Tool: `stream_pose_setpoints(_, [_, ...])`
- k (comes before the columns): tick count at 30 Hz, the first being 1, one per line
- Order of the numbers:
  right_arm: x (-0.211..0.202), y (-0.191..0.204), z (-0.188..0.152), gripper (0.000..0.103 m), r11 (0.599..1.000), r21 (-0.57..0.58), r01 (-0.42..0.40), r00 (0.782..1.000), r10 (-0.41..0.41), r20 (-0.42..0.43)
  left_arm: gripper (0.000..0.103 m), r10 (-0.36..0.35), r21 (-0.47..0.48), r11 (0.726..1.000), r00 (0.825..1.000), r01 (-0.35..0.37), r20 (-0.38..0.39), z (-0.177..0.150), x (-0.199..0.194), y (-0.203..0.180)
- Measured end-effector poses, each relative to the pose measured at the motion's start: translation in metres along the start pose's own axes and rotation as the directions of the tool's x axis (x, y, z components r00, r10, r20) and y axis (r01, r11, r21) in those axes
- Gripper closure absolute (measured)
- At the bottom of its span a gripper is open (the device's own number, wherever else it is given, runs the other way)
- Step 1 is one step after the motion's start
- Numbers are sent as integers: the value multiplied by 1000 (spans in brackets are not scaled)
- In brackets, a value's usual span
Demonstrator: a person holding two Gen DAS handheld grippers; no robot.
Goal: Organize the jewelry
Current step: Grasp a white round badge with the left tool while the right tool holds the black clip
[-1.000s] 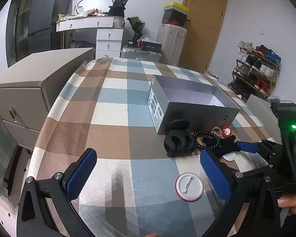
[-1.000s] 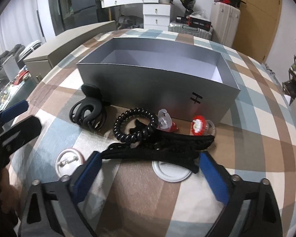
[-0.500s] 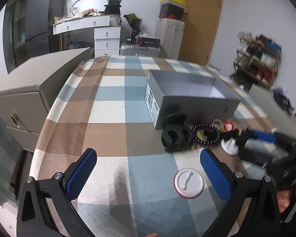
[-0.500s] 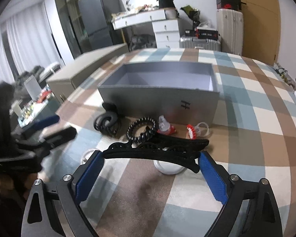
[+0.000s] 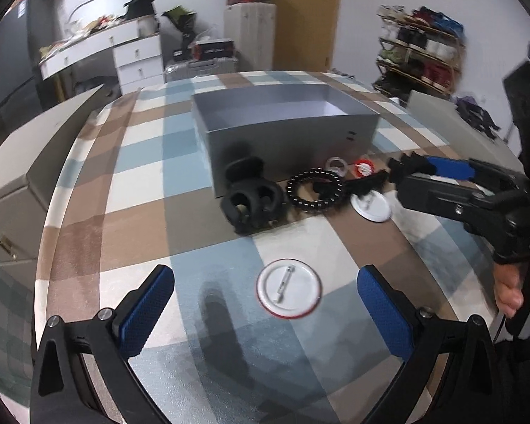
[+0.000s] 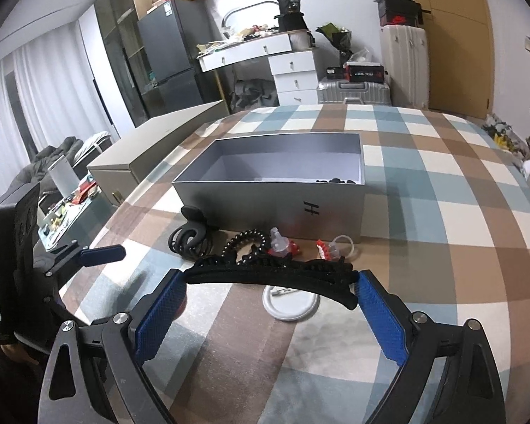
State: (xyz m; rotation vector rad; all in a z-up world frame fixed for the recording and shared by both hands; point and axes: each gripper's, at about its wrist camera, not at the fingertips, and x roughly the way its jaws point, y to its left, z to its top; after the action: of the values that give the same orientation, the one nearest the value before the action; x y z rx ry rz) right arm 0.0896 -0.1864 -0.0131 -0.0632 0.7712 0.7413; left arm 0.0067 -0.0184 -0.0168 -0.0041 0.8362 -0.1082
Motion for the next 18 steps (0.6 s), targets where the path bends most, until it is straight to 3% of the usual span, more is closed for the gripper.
stream_pose_setpoints(10, [-4, 0, 2, 6, 1000, -6, -3, 1000, 3, 15, 38, 9, 68, 998, 997, -4, -80, -4, 11, -10])
stream_pose_setpoints(14, [-3, -1, 3, 6, 1000, 0, -3, 1000, 3, 12, 67, -18, 92, 995, 996, 26, -83, -6, 10, -16])
stream_pose_setpoints(18, [-6, -1, 4, 6, 1000, 2, -5, 1000, 5, 24, 67, -12, 95, 995, 998, 19, -69, -6, 8, -15])
